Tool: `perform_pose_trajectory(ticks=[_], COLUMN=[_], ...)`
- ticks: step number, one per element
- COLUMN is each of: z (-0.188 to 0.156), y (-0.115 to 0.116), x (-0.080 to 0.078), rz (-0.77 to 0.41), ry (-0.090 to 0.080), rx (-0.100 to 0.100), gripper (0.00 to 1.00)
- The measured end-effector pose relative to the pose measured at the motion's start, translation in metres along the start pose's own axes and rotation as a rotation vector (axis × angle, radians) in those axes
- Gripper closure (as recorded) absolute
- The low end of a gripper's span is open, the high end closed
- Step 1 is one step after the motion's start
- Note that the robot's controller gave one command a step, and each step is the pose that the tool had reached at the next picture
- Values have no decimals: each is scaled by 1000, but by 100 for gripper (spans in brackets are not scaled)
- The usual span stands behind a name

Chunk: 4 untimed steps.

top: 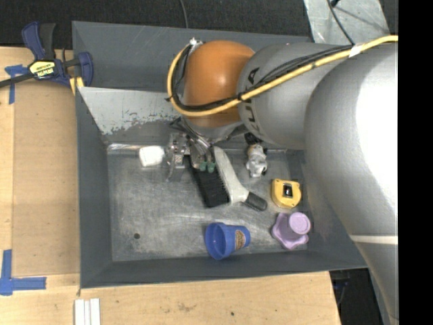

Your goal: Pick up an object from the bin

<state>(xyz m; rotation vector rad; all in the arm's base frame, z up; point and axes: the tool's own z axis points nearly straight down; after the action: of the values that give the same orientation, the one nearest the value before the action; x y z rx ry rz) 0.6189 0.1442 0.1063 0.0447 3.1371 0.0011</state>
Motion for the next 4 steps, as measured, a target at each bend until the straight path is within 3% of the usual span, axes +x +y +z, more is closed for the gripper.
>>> perform_pose_trajectory(ticks=[1, 2, 3, 4], z=[-42, -22, -18, 21], y=[-9, -2, -1, 6], x=[7, 4, 3, -7], rz=[-5, -32, -36, -27], ry=[2, 2, 3, -3], rx=[0, 1, 1, -1], gripper=[100, 0, 0, 0])
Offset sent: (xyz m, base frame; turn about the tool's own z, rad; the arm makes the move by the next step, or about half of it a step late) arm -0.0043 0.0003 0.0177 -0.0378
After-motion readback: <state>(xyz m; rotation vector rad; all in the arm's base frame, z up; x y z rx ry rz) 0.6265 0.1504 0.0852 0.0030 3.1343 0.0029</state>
